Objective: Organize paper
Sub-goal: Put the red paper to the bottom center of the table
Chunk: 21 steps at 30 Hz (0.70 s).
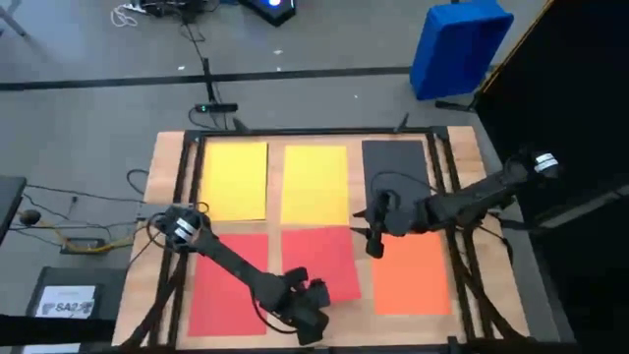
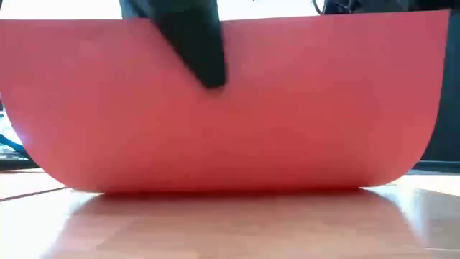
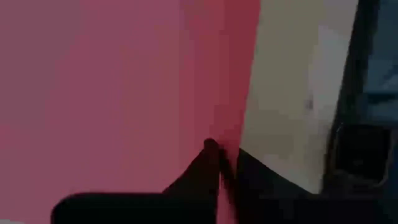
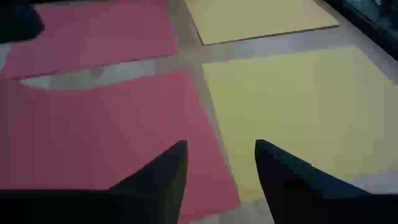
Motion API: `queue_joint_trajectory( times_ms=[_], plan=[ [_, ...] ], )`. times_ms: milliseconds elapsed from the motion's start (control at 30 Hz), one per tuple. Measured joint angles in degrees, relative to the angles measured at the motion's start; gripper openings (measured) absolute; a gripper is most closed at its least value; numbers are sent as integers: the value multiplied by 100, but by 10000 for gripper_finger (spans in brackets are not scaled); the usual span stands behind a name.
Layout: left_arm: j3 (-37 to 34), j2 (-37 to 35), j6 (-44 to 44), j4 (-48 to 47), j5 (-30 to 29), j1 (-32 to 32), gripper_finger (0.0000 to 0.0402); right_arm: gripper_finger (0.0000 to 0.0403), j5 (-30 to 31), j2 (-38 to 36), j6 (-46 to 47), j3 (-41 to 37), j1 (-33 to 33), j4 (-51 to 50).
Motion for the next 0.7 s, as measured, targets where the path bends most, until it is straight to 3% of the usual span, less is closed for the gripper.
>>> queue_joint_trajectory(
  times_ms=[400, 700],
  plan=[
    [0, -2, 598, -229, -29, 322, 0, 162, 87, -2, -206, 0, -15, 17],
    [0, -2, 725, 651, 105, 286, 0, 162, 87, 0, -204, 0, -17, 17]
  ],
)
